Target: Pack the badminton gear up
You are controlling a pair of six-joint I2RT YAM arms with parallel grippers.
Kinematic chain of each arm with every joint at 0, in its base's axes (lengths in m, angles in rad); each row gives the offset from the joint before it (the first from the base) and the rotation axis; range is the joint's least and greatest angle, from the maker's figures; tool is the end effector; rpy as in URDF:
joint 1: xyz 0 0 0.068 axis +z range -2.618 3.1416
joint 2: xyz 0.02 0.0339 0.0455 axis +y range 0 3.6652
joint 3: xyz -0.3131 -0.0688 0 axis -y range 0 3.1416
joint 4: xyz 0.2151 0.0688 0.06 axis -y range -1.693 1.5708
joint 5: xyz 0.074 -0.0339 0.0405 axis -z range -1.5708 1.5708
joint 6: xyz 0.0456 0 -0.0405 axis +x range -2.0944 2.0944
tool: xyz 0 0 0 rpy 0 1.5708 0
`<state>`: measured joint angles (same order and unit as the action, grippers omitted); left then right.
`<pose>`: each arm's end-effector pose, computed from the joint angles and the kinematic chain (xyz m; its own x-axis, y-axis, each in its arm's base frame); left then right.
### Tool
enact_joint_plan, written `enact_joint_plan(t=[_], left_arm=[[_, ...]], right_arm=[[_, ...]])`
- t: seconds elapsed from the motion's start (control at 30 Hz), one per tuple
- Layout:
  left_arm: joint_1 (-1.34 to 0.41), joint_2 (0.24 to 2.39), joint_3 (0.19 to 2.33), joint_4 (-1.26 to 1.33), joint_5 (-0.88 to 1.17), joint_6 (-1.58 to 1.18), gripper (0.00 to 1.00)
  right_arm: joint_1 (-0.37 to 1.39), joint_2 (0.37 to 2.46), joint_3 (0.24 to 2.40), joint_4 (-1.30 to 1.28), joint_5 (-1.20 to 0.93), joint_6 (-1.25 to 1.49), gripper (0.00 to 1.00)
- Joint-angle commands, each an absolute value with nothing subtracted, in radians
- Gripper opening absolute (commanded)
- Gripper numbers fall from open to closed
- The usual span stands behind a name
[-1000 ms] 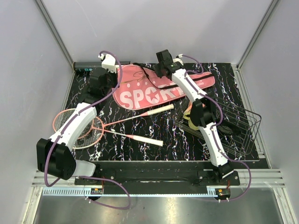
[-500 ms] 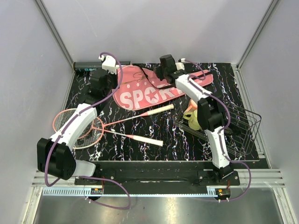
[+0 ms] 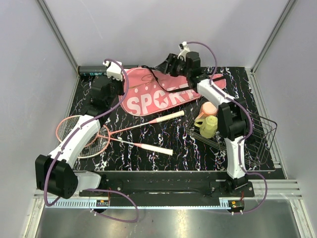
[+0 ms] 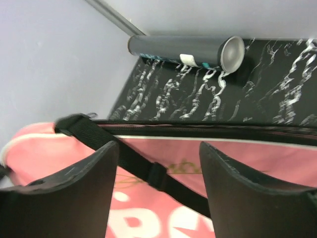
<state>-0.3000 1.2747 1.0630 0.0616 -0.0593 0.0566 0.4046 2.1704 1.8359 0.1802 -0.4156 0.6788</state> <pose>0.2585 -0.0771 0.4086 -0.1291 0.0990 -0.9867 0.2467 0.9669 0.0648 0.4836 0.2271 0.3403 -0.5663 0.3823 -0.7301 -0.4770 0.5703 0.6687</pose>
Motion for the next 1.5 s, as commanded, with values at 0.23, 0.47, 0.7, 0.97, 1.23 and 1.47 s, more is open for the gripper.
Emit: enact_joint_plan(t=[0.23, 0.47, 0.7, 0.97, 1.23, 1.47], left_arm=[[-0.302, 1.233, 1.058, 0.184, 0.023, 0.092, 0.0], [-0.302, 1.226, 1.063, 0.19, 0.044, 0.075, 0.0], [-0.304, 1.207, 1.049, 0.209, 0.069, 0.063, 0.0], [-0.304, 1.201, 1.039, 0.221, 0.051, 0.069, 0.0], [-0.302, 1.189, 1.025, 0.233, 0.019, 0.081, 0.0], [-0.298, 1.256, 1.1, 0.149, -0.202, 0.023, 0.02]], right_arm=[[0.357, 2.059, 1.784, 0.061, -0.793, -0.05, 0.85], [0.437, 1.973, 1.582, 0.159, -0.467, -0.097, 0.9], [0.535, 2.017, 1.578, 0.26, -0.093, -0.085, 0.74], [0.535, 2.04, 1.597, 0.371, -0.055, -0.1, 0.43], [0.535, 2.063, 1.686, 0.385, -0.077, -0.123, 0.0], [0.535, 1.967, 1.698, 0.362, -0.104, -0.167, 0.0]])
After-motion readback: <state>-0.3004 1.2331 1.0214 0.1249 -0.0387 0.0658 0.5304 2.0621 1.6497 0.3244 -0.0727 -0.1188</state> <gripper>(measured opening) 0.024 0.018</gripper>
